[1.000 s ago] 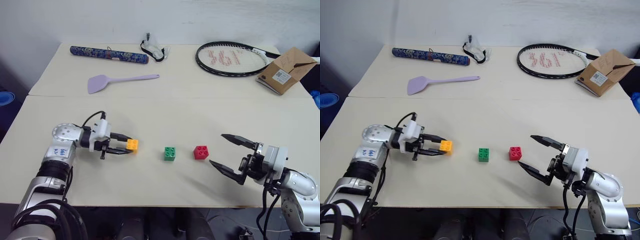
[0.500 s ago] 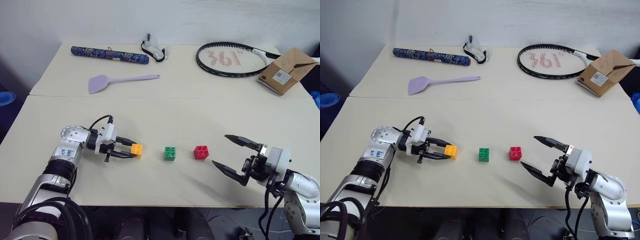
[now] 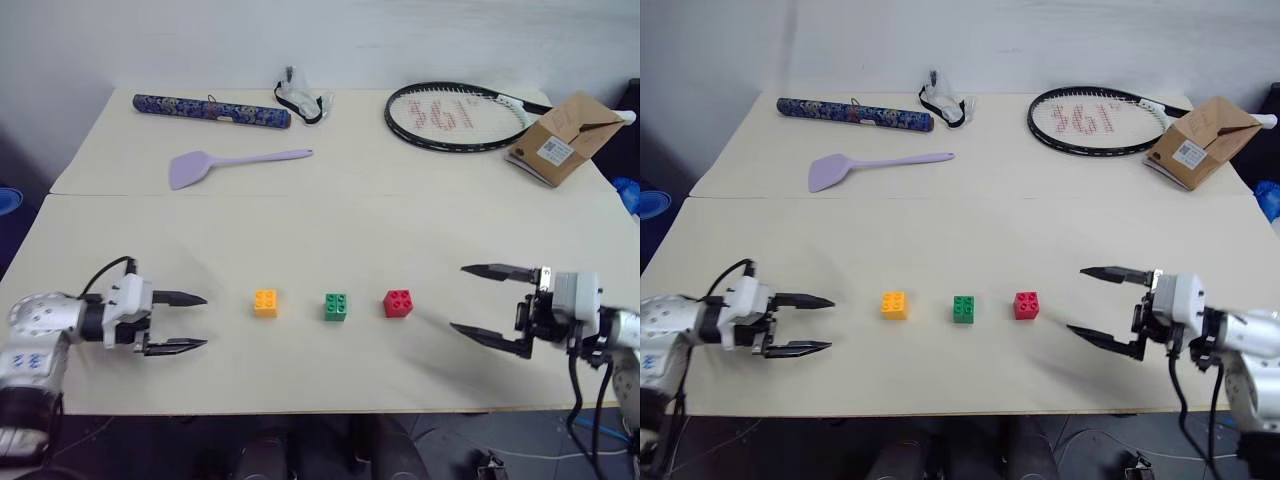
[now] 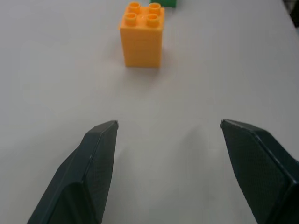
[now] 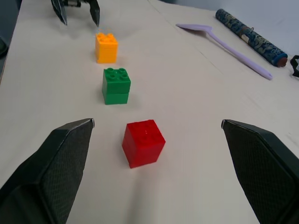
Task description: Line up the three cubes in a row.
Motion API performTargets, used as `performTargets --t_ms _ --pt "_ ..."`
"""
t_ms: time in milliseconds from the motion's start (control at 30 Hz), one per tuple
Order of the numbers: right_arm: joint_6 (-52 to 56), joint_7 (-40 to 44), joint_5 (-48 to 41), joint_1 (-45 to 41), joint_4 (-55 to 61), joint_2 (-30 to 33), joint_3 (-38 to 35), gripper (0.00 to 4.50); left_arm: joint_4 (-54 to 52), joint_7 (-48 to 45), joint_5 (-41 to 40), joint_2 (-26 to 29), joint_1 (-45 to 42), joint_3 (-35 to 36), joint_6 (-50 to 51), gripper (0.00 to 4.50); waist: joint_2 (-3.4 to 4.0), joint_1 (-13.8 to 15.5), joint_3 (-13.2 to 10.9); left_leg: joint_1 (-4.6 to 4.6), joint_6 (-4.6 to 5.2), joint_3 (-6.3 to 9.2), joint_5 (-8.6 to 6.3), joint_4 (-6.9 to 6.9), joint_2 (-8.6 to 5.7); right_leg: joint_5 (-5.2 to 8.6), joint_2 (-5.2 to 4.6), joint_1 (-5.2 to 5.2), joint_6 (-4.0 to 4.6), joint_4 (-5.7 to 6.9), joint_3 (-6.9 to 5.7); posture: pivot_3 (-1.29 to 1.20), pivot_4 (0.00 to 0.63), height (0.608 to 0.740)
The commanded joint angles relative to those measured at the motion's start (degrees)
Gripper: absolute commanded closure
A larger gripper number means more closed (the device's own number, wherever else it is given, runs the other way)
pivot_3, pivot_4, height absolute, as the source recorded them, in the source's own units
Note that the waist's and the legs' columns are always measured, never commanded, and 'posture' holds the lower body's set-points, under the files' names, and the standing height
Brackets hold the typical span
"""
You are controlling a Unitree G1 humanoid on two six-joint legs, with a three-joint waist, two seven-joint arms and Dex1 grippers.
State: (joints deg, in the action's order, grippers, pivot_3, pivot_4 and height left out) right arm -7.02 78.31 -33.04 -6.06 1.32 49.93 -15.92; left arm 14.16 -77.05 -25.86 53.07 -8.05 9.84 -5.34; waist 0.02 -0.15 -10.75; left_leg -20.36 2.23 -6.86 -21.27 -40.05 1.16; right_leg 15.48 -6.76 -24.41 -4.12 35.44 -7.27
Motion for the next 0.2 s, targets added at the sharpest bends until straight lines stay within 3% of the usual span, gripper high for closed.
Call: performTargets --t_ms 33,200 --pt "-0.7 5.7 0.6 -2.5 -3.6 4.4 -1.0 0.00 -10.4 4.0 -2.7 2.0 5.6 7.3 4.5 0.82 0.04 0.3 0.0 0.00 -0.01 0.03 -0.02 0.01 0.00 0.01 -0.02 0.00 0.01 -0.02 -0.01 0.00 0.150 0.740" --pt "-2.7 8.9 2.5 -5.0 -8.3 5.1 0.2 0.00 -13.9 7.6 -2.8 0.3 7.7 10.0 7.6 0.82 0.05 0.5 0.0 -0.01 -0.07 0.08 -0.04 0.05 0.00 0.03 0.00 0.02 0.05 -0.05 -0.04 0.00 0.150 0.740"
